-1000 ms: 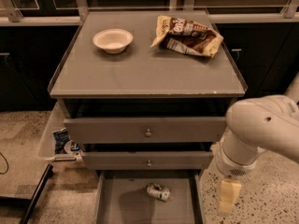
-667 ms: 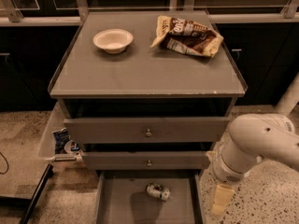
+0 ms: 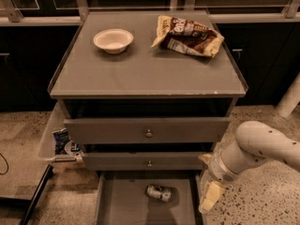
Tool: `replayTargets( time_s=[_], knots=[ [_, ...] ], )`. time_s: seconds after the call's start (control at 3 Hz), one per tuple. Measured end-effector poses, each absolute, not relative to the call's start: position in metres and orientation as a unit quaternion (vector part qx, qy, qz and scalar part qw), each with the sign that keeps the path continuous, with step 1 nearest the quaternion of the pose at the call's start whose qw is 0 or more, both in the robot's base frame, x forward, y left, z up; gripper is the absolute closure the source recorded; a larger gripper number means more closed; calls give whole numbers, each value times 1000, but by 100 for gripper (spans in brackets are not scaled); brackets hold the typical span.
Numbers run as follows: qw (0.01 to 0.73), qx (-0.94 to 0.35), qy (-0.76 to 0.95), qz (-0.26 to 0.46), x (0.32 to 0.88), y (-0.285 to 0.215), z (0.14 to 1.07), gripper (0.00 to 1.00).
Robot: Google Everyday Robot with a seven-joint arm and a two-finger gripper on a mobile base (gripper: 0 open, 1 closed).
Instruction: Pick 7up can from bottom drawer and place on counter
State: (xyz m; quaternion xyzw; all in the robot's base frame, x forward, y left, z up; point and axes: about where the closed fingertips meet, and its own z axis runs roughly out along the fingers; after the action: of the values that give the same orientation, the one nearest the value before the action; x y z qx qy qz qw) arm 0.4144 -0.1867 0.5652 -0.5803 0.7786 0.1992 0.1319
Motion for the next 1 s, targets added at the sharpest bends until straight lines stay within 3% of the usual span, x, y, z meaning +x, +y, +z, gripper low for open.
replayTargets(
  time_s=[0.67,1.0],
  knots=[
    [129,-580,778,204,413,-186,563,0],
    [125,-561,786,227,418,-179,519,0]
  ],
)
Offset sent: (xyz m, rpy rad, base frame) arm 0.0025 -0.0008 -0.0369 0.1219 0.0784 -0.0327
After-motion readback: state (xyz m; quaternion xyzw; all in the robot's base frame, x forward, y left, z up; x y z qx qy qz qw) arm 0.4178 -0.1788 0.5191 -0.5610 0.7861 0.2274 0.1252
